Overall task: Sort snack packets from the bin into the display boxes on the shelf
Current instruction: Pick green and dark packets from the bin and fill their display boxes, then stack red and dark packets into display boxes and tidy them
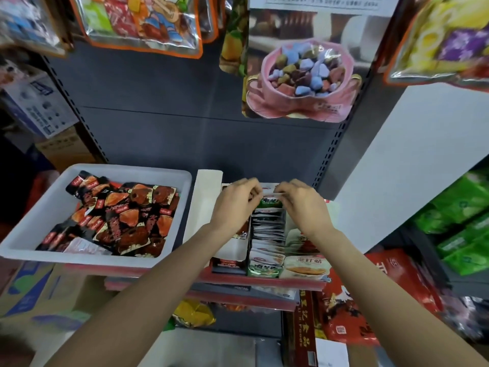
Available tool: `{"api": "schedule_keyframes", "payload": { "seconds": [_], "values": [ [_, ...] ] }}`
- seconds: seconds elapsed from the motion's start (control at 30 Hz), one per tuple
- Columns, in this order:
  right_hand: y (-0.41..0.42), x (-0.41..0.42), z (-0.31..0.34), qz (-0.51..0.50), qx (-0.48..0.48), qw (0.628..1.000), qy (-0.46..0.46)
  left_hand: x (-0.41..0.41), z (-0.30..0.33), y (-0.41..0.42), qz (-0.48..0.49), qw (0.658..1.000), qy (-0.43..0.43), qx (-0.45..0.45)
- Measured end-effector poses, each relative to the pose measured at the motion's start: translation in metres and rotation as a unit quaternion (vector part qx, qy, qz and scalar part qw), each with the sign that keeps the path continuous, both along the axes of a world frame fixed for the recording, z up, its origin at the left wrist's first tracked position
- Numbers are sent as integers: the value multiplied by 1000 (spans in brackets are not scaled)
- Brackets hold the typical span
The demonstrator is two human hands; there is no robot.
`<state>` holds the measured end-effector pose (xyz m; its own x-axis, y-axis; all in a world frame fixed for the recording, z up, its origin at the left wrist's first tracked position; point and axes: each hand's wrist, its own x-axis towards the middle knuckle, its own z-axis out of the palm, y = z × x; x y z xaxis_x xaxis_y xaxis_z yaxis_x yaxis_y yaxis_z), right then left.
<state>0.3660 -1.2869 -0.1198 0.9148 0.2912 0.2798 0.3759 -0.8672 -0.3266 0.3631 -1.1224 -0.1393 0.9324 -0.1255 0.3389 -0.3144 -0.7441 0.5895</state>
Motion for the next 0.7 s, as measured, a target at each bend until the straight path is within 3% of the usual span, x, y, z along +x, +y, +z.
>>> {"api": "schedule_keyframes", "payload": {
  "seconds": [0.07, 0.17, 0.27, 0.5, 0.7],
  "values": [
    [-1, 2, -2, -11, -37, 999, 13, 1, -1, -1, -10, 999, -30, 44],
    [3, 6, -8, -32, -90, 994, 45, 6, -5, -4, -2, 993, 3, 117],
    [11, 4, -13, -37, -123, 991, 30, 7, -7, -2, 17, 994, 23, 106],
    [62, -13, -4, 34, -34, 998, 35, -19, -19, 60, 61, 996, 48, 32],
    [153, -11, -9, 97, -13, 986, 135, -32, -47, 172, 159, 979, 117, 44]
  ]
}}
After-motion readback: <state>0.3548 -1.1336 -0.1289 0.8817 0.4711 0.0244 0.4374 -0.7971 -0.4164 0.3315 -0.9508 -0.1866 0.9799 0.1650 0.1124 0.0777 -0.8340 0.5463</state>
